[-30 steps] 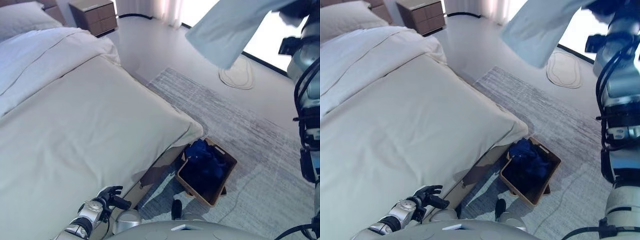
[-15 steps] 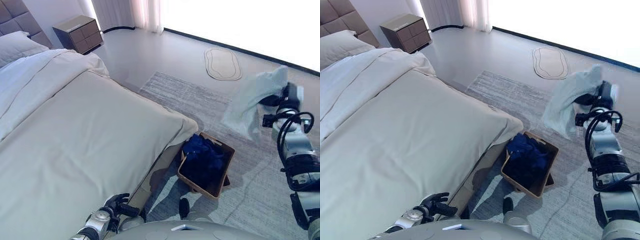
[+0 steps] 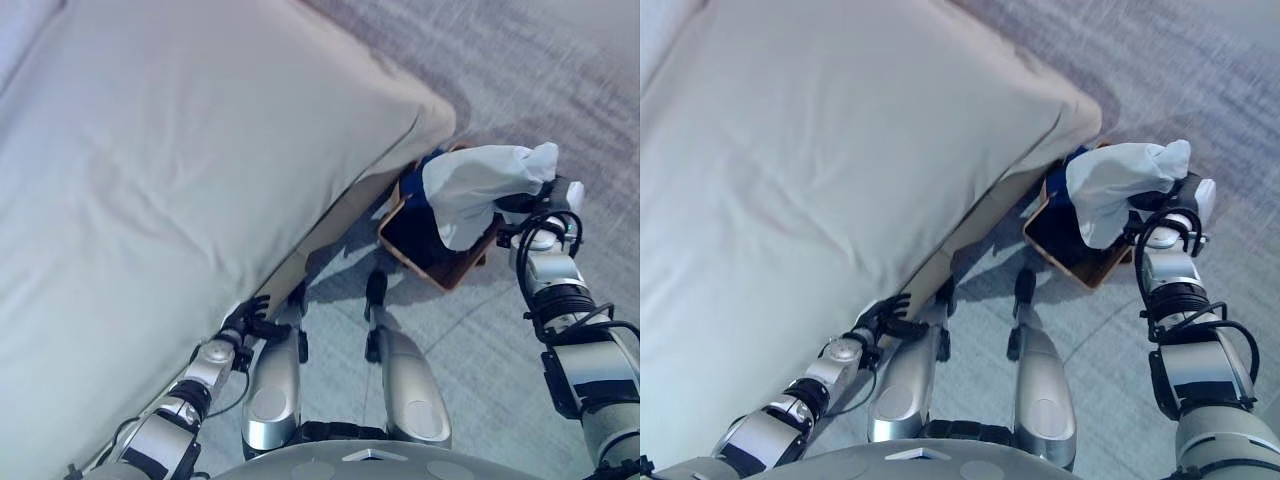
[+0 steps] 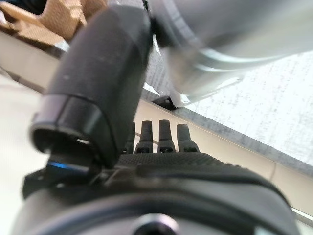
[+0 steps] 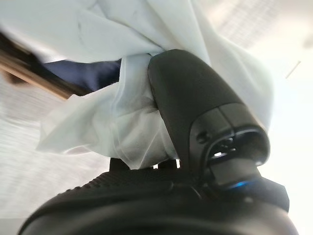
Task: Pick up the clothes from the bed and place them into the basket
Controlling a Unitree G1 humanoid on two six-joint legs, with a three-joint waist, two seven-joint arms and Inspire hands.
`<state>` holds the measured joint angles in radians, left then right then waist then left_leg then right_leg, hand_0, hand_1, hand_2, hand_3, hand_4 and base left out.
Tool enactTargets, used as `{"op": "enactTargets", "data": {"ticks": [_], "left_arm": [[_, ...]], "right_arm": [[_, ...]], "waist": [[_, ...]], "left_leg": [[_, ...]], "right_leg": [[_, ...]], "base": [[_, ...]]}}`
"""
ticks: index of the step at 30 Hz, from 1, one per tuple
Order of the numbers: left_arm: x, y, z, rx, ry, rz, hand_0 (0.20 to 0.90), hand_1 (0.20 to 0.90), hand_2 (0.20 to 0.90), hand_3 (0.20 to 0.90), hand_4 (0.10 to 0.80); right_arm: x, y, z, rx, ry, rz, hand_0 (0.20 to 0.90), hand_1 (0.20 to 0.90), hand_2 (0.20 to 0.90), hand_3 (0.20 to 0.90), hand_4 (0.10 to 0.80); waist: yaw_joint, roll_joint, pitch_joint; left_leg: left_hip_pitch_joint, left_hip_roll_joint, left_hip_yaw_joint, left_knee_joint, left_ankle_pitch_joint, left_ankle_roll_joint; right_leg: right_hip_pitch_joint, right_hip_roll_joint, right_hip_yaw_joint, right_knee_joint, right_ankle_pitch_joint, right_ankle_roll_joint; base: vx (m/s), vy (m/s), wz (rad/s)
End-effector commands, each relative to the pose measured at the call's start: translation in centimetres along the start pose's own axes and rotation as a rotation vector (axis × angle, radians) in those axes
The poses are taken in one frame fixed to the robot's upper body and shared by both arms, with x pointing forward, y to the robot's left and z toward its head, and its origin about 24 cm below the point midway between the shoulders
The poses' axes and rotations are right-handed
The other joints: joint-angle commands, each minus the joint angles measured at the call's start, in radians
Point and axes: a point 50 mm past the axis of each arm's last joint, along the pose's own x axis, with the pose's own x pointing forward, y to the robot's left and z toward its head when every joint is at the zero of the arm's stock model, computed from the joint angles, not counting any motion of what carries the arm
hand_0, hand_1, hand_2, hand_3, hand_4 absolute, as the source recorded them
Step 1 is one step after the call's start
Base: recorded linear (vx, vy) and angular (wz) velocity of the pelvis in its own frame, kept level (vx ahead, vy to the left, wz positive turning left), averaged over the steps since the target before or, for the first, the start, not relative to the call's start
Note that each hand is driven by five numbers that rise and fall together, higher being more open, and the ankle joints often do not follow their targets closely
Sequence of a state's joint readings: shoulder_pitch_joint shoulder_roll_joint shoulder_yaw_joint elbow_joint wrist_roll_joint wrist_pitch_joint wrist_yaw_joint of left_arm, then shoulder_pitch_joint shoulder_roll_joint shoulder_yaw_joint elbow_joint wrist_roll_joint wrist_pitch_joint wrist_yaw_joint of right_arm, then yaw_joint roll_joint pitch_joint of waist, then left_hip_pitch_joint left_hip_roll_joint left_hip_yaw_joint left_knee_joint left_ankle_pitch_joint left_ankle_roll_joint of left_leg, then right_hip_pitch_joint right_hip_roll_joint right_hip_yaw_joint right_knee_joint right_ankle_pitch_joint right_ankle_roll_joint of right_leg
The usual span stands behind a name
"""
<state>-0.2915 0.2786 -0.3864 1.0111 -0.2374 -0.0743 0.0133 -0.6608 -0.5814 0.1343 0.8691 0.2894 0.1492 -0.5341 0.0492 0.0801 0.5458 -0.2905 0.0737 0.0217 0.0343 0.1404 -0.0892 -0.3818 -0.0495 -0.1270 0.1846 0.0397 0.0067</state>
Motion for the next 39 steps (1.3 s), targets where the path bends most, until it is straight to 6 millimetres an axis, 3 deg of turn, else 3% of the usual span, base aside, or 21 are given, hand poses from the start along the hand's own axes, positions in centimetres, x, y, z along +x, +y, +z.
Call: {"op": "enactTargets", "data": {"ticks": [1,3,4,5,9,15,18,22,30,34,39], "left_arm": [[-0.7,-0.8,-0.7,0.014,-0.06,-0.037,0.9,0.9,0.9,0.9,0.8],[-0.8,-0.7,0.2,0.031,-0.114,-0.045,0.9,0.9,0.9,0.9,0.8],[-0.8,-0.6,0.6,0.038,-0.131,-0.045,0.9,0.9,0.9,0.9,0.8],[-0.8,-0.6,1.1,0.044,-0.152,-0.044,0.9,0.9,0.9,0.9,0.8],[-0.8,-0.8,2.7,0.047,-0.222,-0.05,0.9,0.9,0.9,0.9,0.8],[-0.9,-1.4,3.7,0.083,-0.258,-0.086,0.9,0.9,0.9,0.9,0.8],[-0.9,-1.5,3.1,0.093,-0.236,-0.093,0.9,0.9,0.9,0.9,0.8],[-0.7,-1.0,2.3,0.105,-0.191,-0.08,0.9,0.9,0.9,0.9,0.8],[-0.4,1.8,0.9,0.122,-0.053,-0.012,0.9,0.9,0.9,0.9,0.8],[-0.9,2.6,-1.6,0.101,0.045,0.022,0.9,0.9,0.9,0.9,0.8],[-2.7,2.6,-6.9,0.048,0.219,0.04,0.9,0.9,0.9,0.9,0.8]], "right_arm": [[1.0,-3.3,5.3,-0.005,-0.232,-0.193,0.3,0.3,0.3,0.2,0.1],[1.1,-3.0,5.2,-0.017,-0.208,-0.207,0.3,0.3,0.3,0.2,0.1],[1.2,-2.9,5.3,-0.026,-0.204,-0.209,0.448,0.448,0.448,0.373,0.273],[1.3,-3.0,5.4,-0.041,-0.188,-0.211,0.9,0.9,0.9,0.9,0.8],[1.8,-3.8,6.1,-0.056,-0.183,-0.263,0.9,0.9,0.9,0.9,0.8],[2.2,-4.6,6.7,-0.1,-0.182,-0.315,0.9,0.9,0.9,0.9,0.8],[2.2,-4.6,6.7,-0.114,-0.178,-0.311,0.9,0.9,0.9,0.9,0.8],[2.2,-4.6,5.5,-0.13,-0.168,-0.301,0.9,0.9,0.9,0.9,0.8],[1.4,-4.7,-1.1,-0.149,-0.057,-0.177,0.9,0.9,0.9,0.9,0.8],[-1.1,-2.2,-6.0,-0.119,-0.006,0.032,0.9,0.9,0.9,0.9,0.8],[-7.6,0.6,-15.8,-0.132,0.184,0.313,0.9,0.9,0.9,0.9,0.8]], "waist": [[-0.005,0.025,-0.026],[0.012,0.044,-0.026],[0.019,0.05,-0.026],[0.025,0.058,-0.026],[0.033,0.093,-0.026],[0.034,0.126,-0.026],[0.029,0.122,-0.026],[0.01,0.084,-0.026],[-0.031,-0.051,-0.037],[-0.044,-0.105,-0.147],[-0.043,-0.135,-0.303]], "left_leg": [[-0.143,-0.062,-0.065,0.184,-0.096,0.044],[-0.24,-0.085,-0.072,0.234,-0.104,0.06],[-0.274,-0.091,-0.073,0.251,-0.106,0.065],[-0.316,-0.095,-0.074,0.269,-0.107,0.07],[-0.431,-0.106,-0.073,0.336,-0.114,0.082],[-0.484,-0.118,-0.067,0.354,-0.116,0.094],[-0.462,-0.12,-0.065,0.328,-0.108,0.095],[-0.394,-0.116,-0.053,0.261,-0.094,0.092],[-0.049,-0.11,0.0,0.151,-0.146,0.099],[0.076,-0.107,0.012,0.088,-0.171,0.101],[0.237,-0.103,0.03,-0.002,-0.188,0.109]], "right_leg": [[-0.094,-0.019,-0.014,0.22,-0.131,-0.015],[-0.205,-0.023,-0.006,0.323,-0.168,-0.019],[-0.242,-0.025,-0.003,0.353,-0.177,-0.019],[-0.284,-0.025,-0.001,0.381,-0.184,-0.02],[-0.4,-0.027,0.012,0.467,-0.207,-0.029],[-0.459,-0.026,0.029,0.478,-0.2,-0.026],[-0.438,-0.015,0.035,0.445,-0.184,-0.025],[-0.361,-0.006,0.043,0.338,-0.134,-0.009],[-0.009,-0.042,0.062,0.057,-0.018,0.063],[0.123,-0.048,0.074,-0.059,0.022,0.087],[0.276,-0.04,0.067,-0.142,0.031,0.107]], "base": [[-0.017,-0.02,0.15],[-0.039,-0.027,0.18],[-0.054,-0.032,0.09],[-0.063,-0.02,0.06],[-0.043,0.019,0.04],[-0.021,0.065,0.05],[-0.006,0.117,0.02],[-0.013,0.139,-0.26],[0.033,0.131,-0.23],[0.188,0.066,-0.17],[0.247,0.041,-0.15]]}}
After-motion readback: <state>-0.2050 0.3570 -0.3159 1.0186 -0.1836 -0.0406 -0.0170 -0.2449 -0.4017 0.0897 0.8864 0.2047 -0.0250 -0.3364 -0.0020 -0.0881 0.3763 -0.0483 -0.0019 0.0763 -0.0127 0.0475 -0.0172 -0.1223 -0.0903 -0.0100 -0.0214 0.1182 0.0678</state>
